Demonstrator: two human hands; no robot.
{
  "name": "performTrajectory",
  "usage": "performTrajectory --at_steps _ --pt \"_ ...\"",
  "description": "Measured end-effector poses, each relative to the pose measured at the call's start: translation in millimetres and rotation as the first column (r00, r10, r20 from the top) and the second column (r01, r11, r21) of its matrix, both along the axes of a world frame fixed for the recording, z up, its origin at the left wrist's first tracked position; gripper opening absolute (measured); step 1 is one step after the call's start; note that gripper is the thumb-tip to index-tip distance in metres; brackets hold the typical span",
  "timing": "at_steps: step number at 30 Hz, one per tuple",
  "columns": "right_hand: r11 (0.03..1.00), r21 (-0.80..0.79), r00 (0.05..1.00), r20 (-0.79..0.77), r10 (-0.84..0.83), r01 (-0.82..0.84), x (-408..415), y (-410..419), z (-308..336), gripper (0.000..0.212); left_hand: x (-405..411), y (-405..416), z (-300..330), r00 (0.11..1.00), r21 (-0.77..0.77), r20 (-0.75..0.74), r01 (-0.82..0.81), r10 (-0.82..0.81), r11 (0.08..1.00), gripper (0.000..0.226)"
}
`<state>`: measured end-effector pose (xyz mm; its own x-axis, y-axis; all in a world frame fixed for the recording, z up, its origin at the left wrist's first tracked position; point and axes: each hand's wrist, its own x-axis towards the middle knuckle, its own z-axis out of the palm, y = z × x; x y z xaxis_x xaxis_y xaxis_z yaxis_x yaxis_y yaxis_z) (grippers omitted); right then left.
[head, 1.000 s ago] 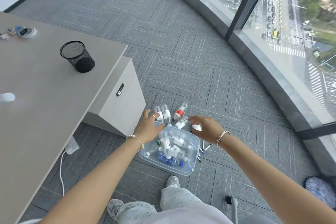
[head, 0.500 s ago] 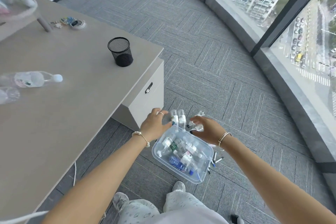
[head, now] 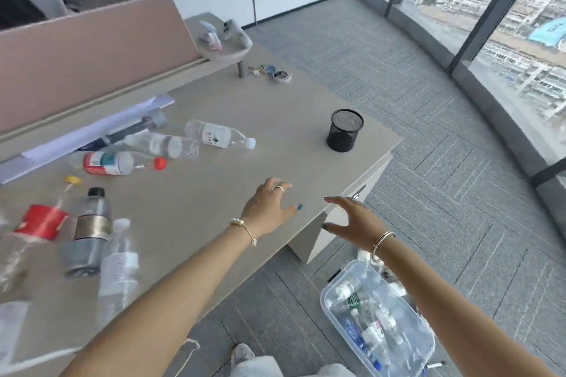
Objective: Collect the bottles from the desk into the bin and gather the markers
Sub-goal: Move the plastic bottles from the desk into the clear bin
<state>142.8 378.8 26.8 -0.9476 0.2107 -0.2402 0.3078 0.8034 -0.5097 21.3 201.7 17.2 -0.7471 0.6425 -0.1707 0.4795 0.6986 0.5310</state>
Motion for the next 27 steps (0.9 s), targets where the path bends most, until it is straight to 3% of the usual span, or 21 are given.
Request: performTrajectory --at_steps 12,16,23,27 --pt "0.978 -0.034 0.977 -0.06 0.203 -0.206 -155.8 -119.8 8.2 0.061 -109.4 -158.1 4.9 0.948 0.001 -0.043 -0.315 0.315 0.949 0.055" --pt "0.967 -0.032 0.967 -0.053 0.249 -0.251 -202.5 -121.2 5.1 0.063 -140.6 -166.9 -0.2 0.914 0.066 -0.055 -0.397 0.401 0.915 0.062" --pt "0.943 -0.051 0.944 -0.029 0.328 -0.329 -288.1 -100.9 -11.5 0.064 -206.5 -143.6 -13.0 0.861 0.042 -0.028 -0.506 0.507 0.862 0.064" --pt "0.925 -0.067 0.927 -0.041 0.372 -0.374 -338.0 -86.5 -25.2 0.063 -245.2 -125.5 -22.4 0.769 0.03 -0.003 -0.639 0.639 0.769 0.065"
